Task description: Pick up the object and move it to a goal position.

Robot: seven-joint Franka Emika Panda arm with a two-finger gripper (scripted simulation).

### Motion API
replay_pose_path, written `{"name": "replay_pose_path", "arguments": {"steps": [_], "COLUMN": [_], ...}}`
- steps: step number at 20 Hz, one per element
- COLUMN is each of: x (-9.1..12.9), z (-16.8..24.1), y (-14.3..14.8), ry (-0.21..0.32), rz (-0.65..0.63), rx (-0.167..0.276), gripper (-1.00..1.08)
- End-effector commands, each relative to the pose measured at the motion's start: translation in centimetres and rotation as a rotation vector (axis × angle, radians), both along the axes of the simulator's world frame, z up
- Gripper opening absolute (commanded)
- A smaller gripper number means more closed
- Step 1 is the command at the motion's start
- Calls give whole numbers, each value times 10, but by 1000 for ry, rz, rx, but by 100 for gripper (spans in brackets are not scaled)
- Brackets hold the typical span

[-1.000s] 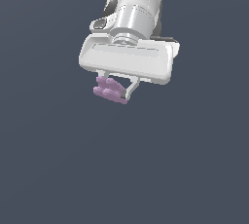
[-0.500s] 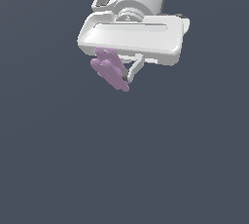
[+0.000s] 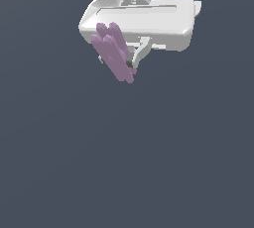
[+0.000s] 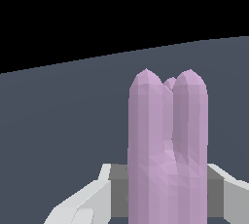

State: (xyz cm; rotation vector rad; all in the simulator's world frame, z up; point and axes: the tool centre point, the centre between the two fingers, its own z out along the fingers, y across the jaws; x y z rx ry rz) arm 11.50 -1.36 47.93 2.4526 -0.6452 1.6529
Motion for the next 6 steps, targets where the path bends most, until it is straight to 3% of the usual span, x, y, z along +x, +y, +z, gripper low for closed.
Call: {"name": "replay_pose_path", "arguments": {"steps": [1, 6], "x": [-1, -2], "z": [4, 6], "y": [0, 0], "ry": [-9, -15], "rz": [-4, -7], "rx": [-2, -4], "gripper": [-100, -100]}}
